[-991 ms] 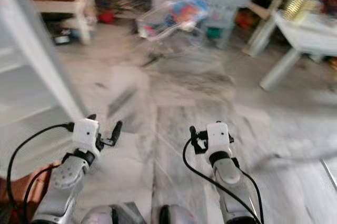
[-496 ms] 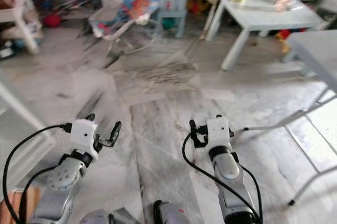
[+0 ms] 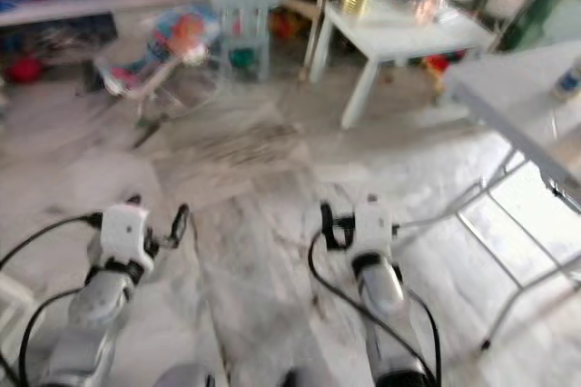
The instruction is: Restocking fridge
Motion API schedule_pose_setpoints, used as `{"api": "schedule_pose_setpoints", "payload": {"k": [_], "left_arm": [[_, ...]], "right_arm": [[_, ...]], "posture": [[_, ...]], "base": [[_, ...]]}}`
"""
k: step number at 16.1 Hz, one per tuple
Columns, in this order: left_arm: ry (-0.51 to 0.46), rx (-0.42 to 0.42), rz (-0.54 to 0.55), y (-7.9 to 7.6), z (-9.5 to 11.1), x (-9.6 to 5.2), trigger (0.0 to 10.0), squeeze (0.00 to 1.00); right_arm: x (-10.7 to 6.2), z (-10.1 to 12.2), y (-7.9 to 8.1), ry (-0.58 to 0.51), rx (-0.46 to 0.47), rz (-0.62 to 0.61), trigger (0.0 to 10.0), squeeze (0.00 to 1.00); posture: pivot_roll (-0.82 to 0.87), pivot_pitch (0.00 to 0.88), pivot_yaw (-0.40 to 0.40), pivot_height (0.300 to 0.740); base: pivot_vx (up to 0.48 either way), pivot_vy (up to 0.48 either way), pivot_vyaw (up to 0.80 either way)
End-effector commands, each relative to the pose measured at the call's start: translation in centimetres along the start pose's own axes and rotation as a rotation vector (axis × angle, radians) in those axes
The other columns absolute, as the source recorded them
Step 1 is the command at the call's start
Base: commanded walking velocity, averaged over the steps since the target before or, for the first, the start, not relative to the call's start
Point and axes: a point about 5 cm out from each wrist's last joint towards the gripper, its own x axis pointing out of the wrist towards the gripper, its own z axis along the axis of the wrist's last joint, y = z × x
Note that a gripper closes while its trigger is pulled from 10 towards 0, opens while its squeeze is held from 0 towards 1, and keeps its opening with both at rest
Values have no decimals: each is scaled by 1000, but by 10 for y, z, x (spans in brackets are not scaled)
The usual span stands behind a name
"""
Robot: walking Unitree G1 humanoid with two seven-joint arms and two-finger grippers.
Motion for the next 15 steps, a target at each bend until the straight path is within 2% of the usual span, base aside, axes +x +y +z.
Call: {"api": "schedule_pose_setpoints", "payload": {"k": [1,6,12,15], "left_arm": [[-19,-18,-41,-13,4,4,10000,0],[-25,-19,-54,-15,4,5,10000,0],[-63,-26,-5,-6,13,14,10000,0],[-78,-33,1,-7,17,19,10000,0]], "right_arm": [[-3,-1,-16,5,-19,-39,10000,0],[0,5,-16,-26,-15,-48,10000,0],[5,20,-14,-90,-17,-61,10000,0],[8,32,-10,-135,-21,-50,10000,0]], "posture": [[122,38,-67,740],[118,40,-66,740],[99,62,-58,740],[93,64,-54,740]], "base": [[0,0,-800],[0,0,-800],[267,0,-800],[408,0,0]]}}
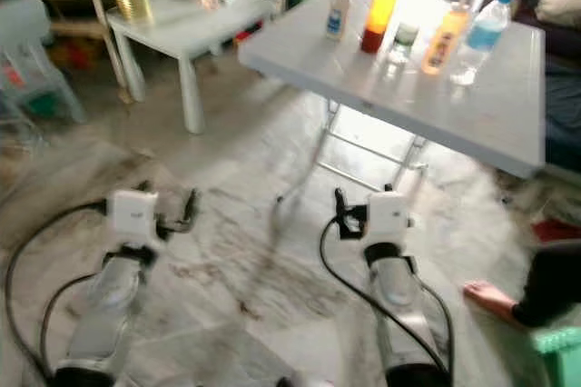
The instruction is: Restocking fridge
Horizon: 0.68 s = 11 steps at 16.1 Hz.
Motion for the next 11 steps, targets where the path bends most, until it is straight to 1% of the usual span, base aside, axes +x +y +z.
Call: {"api": "schedule_pose_setpoints", "payload": {"k": [1,7,11], "left_arm": [[17,9,18,5,-3,-1,10000,0],[8,-2,18,2,-2,3,10000,0],[14,-1,17,3,-4,1,10000,0]], "right_arm": [[5,12,3,-49,0,9,10000,0],[5,15,1,-57,-1,-3,10000,0],[6,16,1,-62,0,-9,10000,0]], "posture": [[87,65,-50,740],[86,70,-46,740],[84,73,-44,740]], "base": [[458,0,0],[461,0,0],[460,0,0]]}}
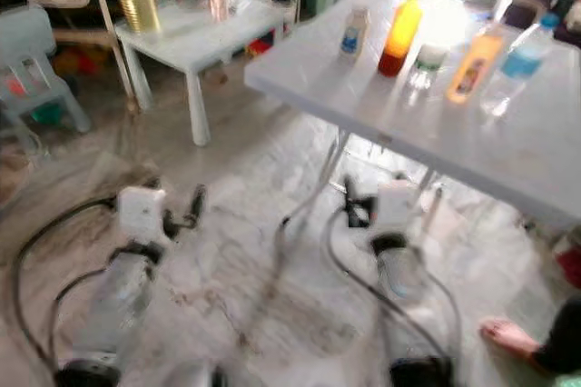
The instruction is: Restocking fridge
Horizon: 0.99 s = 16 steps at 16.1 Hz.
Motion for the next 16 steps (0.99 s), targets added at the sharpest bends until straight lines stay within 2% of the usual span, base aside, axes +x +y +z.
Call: {"api": "schedule_pose_setpoints", "payload": {"k": [1,7,12,13,15,16], "left_arm": [[-14,-8,-18,-6,4,4,10000,0],[-22,-11,-30,-10,6,4,10000,0],[-34,-6,-23,-5,10,6,10000,0],[-59,-6,-25,-3,19,10,10000,0],[-72,-8,-16,1,25,10,10000,0],[-66,-12,-11,2,24,9,10000,0]], "right_arm": [[1,3,-8,-10,-18,-18,10000,0],[2,6,-7,-19,-20,-20,10000,0],[2,6,-8,-19,-27,-22,10000,0],[3,8,-7,-25,-30,-16,10000,0],[3,9,-7,-24,-28,-20,10000,0],[2,8,-6,-19,-27,-20,10000,0]], "posture": [[83,73,-44,740],[81,74,-43,740],[91,90,-47,740],[96,105,-52,740],[101,118,-54,740],[103,121,-56,740]], "base": [[458,0,0],[450,0,0],[441,0,0],[435,0,0],[435,0,0],[435,0,-800]]}}
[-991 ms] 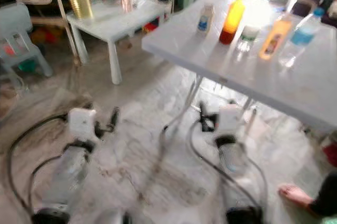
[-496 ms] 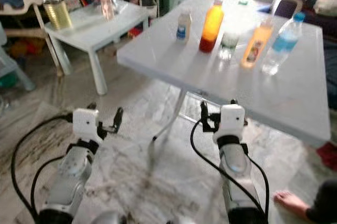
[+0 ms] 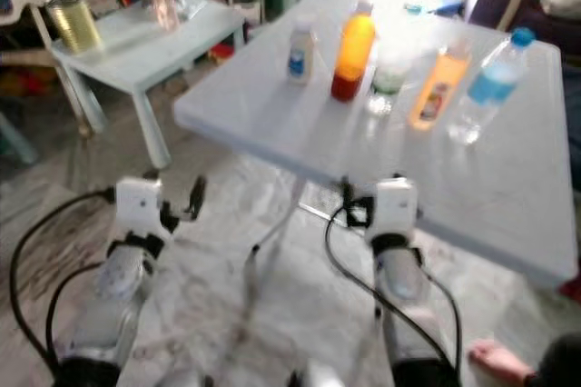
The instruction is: Restocking fridge
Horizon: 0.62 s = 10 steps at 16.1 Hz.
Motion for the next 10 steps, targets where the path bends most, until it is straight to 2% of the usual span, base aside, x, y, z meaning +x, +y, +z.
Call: {"api": "schedule_pose_setpoints", "payload": {"k": [1,7,10], "left_arm": [[6,1,25,8,0,-2,10000,0],[19,-14,18,2,-1,-4,10000,0],[9,-26,32,2,2,-3,10000,0]], "right_arm": [[1,2,6,-8,8,11,10000,0],[2,5,9,-11,15,19,10000,0],[1,7,12,-25,4,19,10000,0]], "posture": [[102,120,-57,740],[104,128,-64,740],[105,127,-64,740]], "base": [[431,0,-800],[369,0,-728],[0,0,0]]}}
